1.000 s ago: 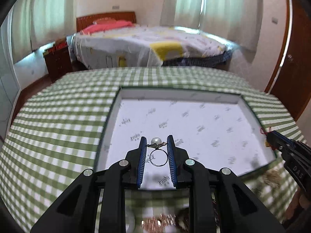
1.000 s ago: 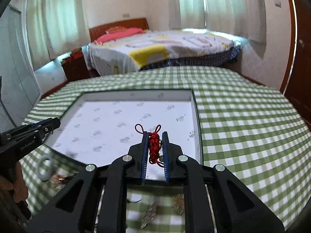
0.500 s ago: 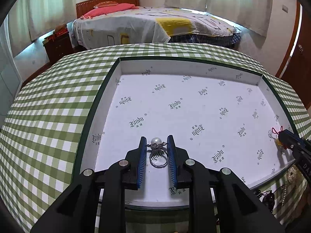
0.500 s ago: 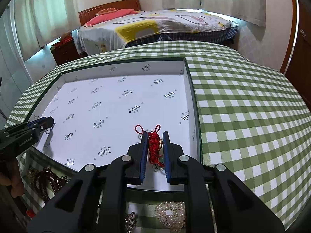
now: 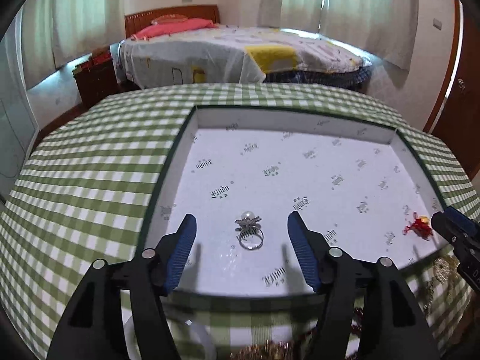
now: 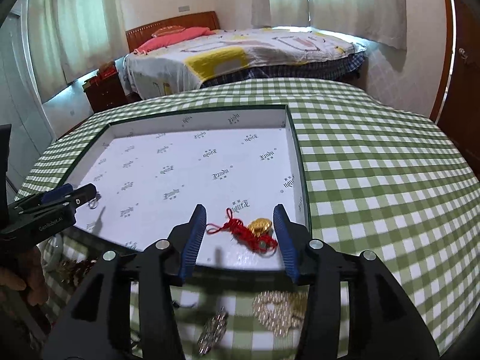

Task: Organize jewelry
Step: 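Carry the ring and tassel into the green tray while both tools open to release them, then lift both open tools out of the tray back over the table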

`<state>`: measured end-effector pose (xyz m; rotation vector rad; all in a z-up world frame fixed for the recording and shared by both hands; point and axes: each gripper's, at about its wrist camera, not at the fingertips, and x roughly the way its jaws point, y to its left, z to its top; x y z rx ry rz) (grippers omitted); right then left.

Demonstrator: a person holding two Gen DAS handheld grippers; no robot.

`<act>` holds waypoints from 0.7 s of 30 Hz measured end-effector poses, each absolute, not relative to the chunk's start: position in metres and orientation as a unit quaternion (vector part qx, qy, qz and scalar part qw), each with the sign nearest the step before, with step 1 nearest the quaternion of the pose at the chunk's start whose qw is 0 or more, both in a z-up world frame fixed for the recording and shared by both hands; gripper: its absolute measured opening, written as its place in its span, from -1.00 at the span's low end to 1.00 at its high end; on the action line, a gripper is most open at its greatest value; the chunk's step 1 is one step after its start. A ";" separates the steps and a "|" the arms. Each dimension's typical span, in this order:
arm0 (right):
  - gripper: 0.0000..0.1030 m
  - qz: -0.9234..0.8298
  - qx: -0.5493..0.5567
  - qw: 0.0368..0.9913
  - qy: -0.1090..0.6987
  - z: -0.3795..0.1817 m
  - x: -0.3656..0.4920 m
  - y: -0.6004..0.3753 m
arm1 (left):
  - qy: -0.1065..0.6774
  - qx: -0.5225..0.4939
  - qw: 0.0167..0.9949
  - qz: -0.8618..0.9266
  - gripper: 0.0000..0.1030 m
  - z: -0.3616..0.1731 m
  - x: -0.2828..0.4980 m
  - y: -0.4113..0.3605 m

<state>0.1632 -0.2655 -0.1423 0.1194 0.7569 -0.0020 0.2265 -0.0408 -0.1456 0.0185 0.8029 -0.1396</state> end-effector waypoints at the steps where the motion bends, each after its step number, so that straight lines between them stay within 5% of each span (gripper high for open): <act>1: -0.06 0.000 0.058 0.928 0.367 -0.141 0.158 -0.264 | 0.385 0.009 0.920 -0.068 0.23 -0.142 0.219 -0.039; 21: -0.05 0.062 0.039 0.930 0.361 -0.134 0.038 -0.198 | 0.354 0.005 0.935 -0.039 0.26 -0.123 0.098 0.002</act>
